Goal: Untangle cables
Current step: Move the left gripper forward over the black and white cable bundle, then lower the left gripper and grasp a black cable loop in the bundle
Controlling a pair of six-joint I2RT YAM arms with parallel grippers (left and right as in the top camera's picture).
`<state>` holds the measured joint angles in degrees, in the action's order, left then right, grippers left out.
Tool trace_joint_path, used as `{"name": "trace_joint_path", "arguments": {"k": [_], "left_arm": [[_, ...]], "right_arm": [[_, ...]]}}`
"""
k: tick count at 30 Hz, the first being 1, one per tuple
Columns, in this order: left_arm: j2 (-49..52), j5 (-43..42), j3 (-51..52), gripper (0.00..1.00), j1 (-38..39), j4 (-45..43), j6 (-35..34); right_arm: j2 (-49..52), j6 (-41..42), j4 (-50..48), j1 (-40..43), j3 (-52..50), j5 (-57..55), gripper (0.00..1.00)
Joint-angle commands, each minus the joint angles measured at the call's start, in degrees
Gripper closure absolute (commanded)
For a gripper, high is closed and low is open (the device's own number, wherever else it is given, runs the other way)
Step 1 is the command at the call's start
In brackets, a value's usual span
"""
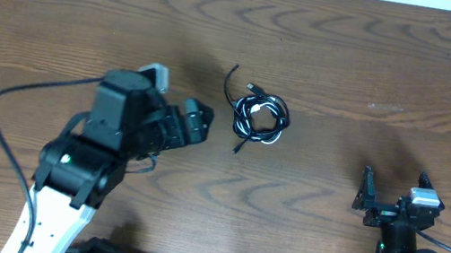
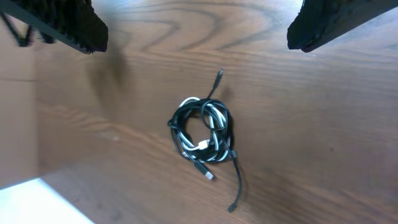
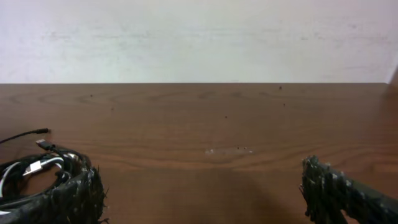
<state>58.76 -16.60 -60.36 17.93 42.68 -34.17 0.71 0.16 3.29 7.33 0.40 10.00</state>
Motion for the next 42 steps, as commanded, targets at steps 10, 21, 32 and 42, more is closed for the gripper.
{"name": "trace_joint_path", "arguments": {"k": [10,21,32,42], "left_arm": [[19.23,20.76,-16.92,0.01,10.69,11.72,1.31],[28.28,20.68,-17.66,0.01,12.55,9.92,-0.48],[32.24,20.06,-17.66,0.01,13.18,5.29,-2.14],[35.15,20.09,-17.51,0.01,14.71,1.60,-2.60]], "right_arm": [[-0.33,-0.68,0.31,0.28,-0.09,-0.46,0.01],[-0.33,-0.66,0.31,0.28,-0.09,-0.46,0.01],[-0.33,-0.66,0.31,0.28,-0.09,-0.46,0.01],[-0.33,-0.68,0.31,0.28,-0.09,-0.46,0.01]]}}
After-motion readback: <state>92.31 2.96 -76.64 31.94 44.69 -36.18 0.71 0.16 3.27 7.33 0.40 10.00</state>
